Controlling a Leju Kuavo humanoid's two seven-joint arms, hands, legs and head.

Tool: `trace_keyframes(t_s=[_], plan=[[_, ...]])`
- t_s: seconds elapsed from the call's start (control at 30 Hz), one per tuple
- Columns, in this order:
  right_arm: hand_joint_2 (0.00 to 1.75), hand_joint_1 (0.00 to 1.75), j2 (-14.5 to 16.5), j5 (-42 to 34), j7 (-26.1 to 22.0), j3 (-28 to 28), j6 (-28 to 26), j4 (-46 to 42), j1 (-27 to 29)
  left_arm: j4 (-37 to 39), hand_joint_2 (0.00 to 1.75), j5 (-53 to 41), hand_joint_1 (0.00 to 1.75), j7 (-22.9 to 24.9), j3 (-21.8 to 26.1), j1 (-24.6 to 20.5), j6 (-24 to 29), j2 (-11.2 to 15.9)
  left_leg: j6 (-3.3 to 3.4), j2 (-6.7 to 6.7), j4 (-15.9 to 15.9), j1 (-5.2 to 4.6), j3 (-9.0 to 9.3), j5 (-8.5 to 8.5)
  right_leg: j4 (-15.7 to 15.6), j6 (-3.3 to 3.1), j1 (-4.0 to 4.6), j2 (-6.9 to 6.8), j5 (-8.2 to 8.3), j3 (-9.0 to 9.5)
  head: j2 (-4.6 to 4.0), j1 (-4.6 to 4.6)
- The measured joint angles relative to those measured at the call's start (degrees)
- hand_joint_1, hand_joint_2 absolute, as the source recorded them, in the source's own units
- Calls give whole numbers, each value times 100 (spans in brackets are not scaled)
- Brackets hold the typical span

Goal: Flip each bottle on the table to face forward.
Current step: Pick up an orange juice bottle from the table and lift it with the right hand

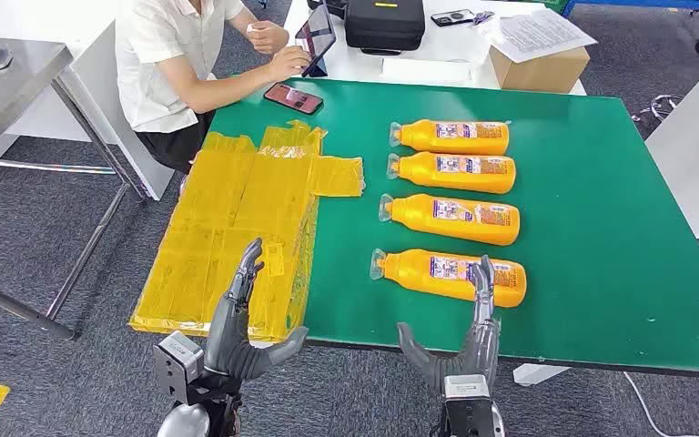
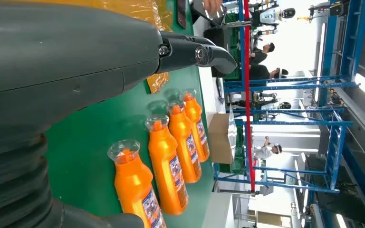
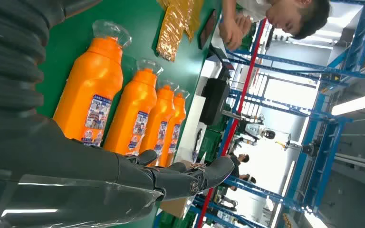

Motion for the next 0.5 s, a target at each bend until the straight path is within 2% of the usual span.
trace_keyframes(t_s=[0.5], plan=[[175, 0, -10, -51, 0, 176, -50, 161, -38, 14, 175, -50, 0, -3, 8, -1, 25, 0, 0, 0, 0, 0, 0, 0, 0, 0, 0, 0, 0, 0, 0, 1]])
